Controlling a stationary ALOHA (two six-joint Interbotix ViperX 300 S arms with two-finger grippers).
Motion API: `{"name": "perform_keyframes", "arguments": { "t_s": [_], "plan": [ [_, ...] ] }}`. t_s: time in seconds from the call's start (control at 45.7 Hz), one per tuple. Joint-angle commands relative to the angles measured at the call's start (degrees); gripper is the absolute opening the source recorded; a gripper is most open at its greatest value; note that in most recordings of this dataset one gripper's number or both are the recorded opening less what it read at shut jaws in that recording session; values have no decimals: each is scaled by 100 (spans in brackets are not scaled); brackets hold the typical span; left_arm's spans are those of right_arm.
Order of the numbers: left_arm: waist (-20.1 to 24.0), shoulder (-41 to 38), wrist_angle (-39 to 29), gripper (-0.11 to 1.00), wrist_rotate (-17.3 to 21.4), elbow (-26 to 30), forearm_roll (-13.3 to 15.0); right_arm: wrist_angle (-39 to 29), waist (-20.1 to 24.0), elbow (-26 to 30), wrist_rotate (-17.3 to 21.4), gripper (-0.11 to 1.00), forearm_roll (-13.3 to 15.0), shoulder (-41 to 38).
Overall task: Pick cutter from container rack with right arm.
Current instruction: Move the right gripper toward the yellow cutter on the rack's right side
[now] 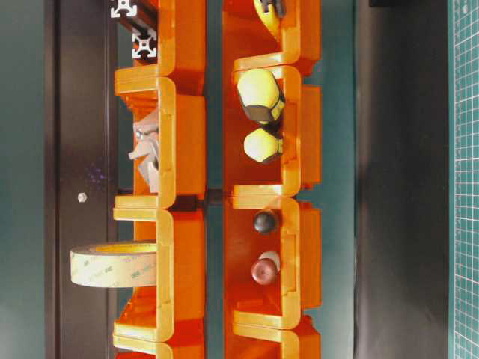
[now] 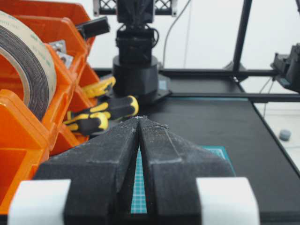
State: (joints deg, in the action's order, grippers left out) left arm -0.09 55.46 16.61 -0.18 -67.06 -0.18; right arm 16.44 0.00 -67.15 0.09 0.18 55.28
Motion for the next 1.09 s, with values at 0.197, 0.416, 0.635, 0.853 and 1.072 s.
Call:
{"name": "perform_keyframes", "arguments": {
  "t_s": [0.197, 0.416, 0.635, 0.853, 1.072],
  "plan": [
    [97, -580, -316, 0, -53, 571, -185, -747, -26, 545, 53, 2, -35, -167],
    [88, -422, -712, 0, -53, 712, -185, -2373, 141, 1389, -18, 2, 88, -343],
    [-62, 149, -1318, 0, -18, 747, -185, -3437, 431, 1846, -9, 2, 167, -457],
    [-97, 844, -2057, 0, -9, 932, -185, -3630, 492, 2030, 0, 2, 316, -554],
    [-202, 1046, -2382, 0, -62, 1037, -185, -4518, 694, 2681, 35, 2, 826, -1230]
  ]
}}
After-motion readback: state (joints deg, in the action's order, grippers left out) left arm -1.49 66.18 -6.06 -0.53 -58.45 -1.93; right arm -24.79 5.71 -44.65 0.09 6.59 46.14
